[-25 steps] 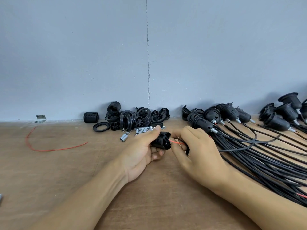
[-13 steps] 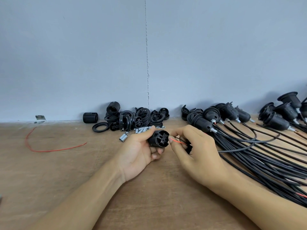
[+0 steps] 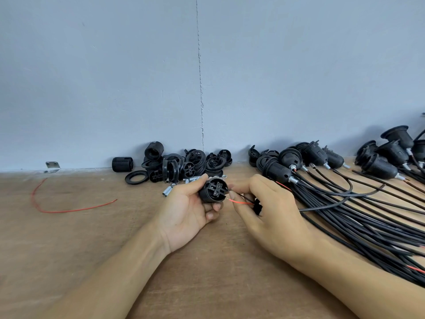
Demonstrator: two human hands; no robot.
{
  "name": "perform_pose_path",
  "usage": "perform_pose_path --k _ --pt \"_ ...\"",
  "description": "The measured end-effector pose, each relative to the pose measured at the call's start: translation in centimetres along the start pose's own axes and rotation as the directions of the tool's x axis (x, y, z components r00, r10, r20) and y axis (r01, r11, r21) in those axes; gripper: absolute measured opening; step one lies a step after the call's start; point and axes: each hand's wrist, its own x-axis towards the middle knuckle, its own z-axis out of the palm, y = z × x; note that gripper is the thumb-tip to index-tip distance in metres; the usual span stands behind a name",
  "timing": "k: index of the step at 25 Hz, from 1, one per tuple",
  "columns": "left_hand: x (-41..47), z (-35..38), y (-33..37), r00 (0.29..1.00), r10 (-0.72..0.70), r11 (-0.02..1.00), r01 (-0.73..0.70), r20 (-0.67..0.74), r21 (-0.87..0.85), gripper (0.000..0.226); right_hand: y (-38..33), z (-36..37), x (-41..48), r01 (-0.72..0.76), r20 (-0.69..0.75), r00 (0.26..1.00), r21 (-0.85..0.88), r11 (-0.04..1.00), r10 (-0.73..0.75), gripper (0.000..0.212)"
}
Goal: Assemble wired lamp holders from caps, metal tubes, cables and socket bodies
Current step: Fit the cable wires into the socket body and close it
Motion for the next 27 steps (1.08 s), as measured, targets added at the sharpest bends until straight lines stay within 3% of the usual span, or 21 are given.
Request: perform_pose_path --k 12,27 --pt "0.18 -0.33 -0.1 1.0 0.003 1.0 -0.003 0.002 0.016 0.031 -0.28 -0.37 0.12 0.055 0.032 0.998 0.029 0.998 -0.056 0.008" --pt "0.12 -0.27 -0.26 1.0 0.025 0.996 -0.024 -0.01 0.081 0.028 -0.65 -0.33 0.28 -0.007 0.014 1.0 -0.004 1.0 0.007 0.005"
